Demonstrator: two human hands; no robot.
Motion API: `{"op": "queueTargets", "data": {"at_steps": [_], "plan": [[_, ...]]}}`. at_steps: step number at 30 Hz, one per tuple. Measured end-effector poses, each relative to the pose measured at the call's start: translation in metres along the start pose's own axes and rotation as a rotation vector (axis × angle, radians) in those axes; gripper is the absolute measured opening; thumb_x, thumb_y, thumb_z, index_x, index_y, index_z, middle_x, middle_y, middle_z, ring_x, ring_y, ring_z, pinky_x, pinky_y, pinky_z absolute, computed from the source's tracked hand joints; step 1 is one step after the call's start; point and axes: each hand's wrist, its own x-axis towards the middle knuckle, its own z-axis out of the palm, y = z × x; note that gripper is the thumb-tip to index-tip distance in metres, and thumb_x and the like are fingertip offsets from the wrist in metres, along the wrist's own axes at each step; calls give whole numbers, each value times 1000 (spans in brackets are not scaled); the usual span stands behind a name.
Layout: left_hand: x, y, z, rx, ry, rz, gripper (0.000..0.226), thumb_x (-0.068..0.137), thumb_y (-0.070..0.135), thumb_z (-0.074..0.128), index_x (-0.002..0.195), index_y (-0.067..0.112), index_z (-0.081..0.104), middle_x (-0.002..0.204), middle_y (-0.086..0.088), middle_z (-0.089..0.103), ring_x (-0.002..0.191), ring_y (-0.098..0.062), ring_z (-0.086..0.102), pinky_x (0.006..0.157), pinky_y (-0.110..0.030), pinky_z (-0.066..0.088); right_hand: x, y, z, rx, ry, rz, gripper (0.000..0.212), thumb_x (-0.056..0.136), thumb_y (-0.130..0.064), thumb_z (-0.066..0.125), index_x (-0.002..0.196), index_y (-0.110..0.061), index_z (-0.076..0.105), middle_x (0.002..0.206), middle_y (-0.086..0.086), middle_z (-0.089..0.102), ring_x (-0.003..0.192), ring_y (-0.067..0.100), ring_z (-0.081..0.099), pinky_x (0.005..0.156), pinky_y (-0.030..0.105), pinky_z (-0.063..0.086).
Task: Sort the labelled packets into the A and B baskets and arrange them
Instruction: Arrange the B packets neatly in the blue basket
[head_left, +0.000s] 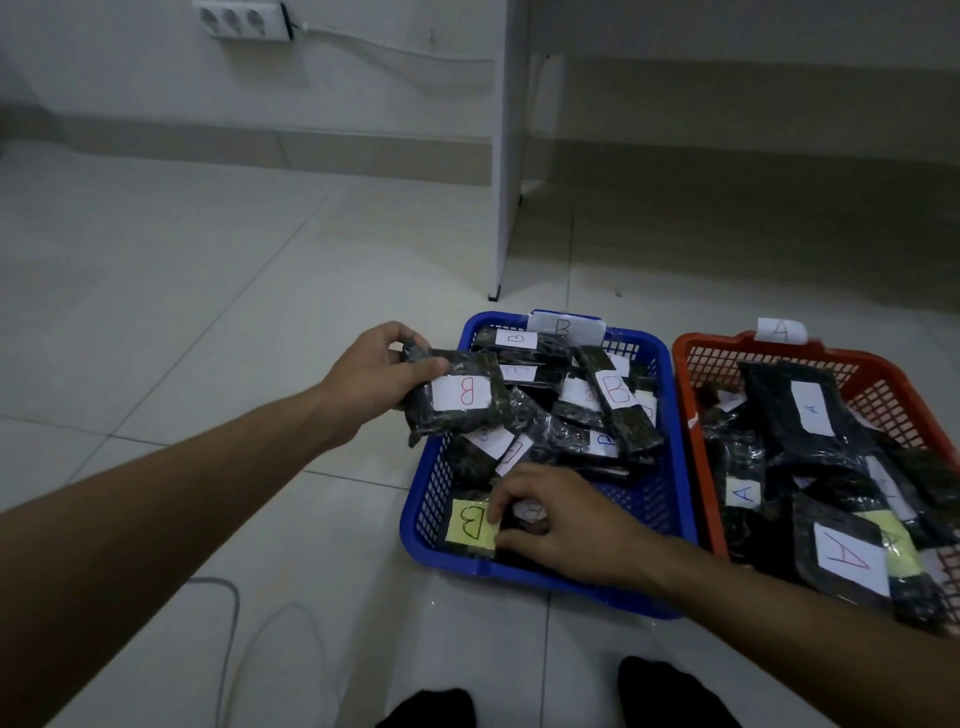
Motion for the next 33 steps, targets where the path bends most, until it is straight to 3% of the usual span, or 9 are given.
{"op": "queueTargets", "data": {"at_steps": [3, 5, 8, 11, 14, 20, 24, 29, 33], "plan": [[0, 0, 9, 3, -37, 0, 28, 90, 19, 68, 111, 7, 53, 95, -13, 72, 81, -20, 70, 57, -27, 56, -4, 12, -15, 26, 216, 152, 5, 90, -21, 67, 89, -25, 66, 85, -12, 66, 78, -2, 61, 66, 13, 47], [1, 2, 13, 5, -43, -1, 27, 91, 18, 67, 111, 7, 53, 94, -12, 72, 79, -19, 70, 58, -27, 57, -4, 24, -24, -8, 268, 273, 12, 92, -25, 67, 103, -28, 62, 88, -11, 66, 74, 0, 61, 65, 13, 47], [2, 2, 16, 6, -33, -20, 29, 91, 18, 66, 113, 6, 52, 95, -13, 71, 79, -18, 69, 56, -25, 56, -1, 29, -22, -99, 144, 319, 57, 92, -31, 67, 143, -35, 44, 116, -5, 61, 93, 6, 60, 86, 25, 50], [3, -1, 15, -13, 3, -49, 28, 91, 19, 66, 112, 6, 52, 99, -15, 70, 82, -20, 69, 58, -27, 57, 16, 24, -16, -155, 64, 266, 72, 94, -37, 64, 155, -29, 26, 145, 0, 39, 121, 16, 50, 105, 27, 38], [4, -2, 14, -42, 33, -66, 23, 92, 18, 65, 108, 9, 52, 98, -12, 69, 80, -18, 68, 55, -25, 55, 37, 26, -14, -193, 18, 253, 78, 91, -44, 65, 156, -26, 24, 147, 2, 28, 131, 23, 40, 110, 35, 38], [3, -3, 16, -69, 51, -67, 23, 93, 18, 63, 110, 9, 52, 96, -11, 69, 81, -18, 68, 56, -25, 55, 52, 30, -15, -465, 14, 225, 81, 81, -61, 67, 147, -26, 35, 132, 3, 28, 123, 24, 39, 102, 42, 43], [2, 0, 18, -78, 51, -54, 21, 94, 18, 63, 109, 10, 52, 96, -10, 69, 81, -16, 68, 52, -21, 53, 54, 33, -12, -611, 31, 212, 94, 82, -69, 61, 155, -28, 18, 134, 5, 29, 126, 26, 39, 110, 49, 34], [-1, 2, 20, -95, 45, -31, 21, 93, 19, 64, 108, 10, 52, 95, -10, 70, 81, -17, 69, 53, -21, 54, 56, 33, -7, -553, 106, 217, 89, 84, -70, 58, 154, -30, 20, 136, 4, 32, 127, 27, 40, 110, 50, 32], [-2, 2, 24, -113, 39, -21, 19, 94, 18, 63, 106, 10, 51, 92, -8, 69, 79, -15, 68, 53, -22, 55, 48, 34, -10, -310, 192, 211, 69, 87, -67, 55, 141, -25, 44, 126, 0, 45, 118, 19, 47, 98, 41, 45]]}}
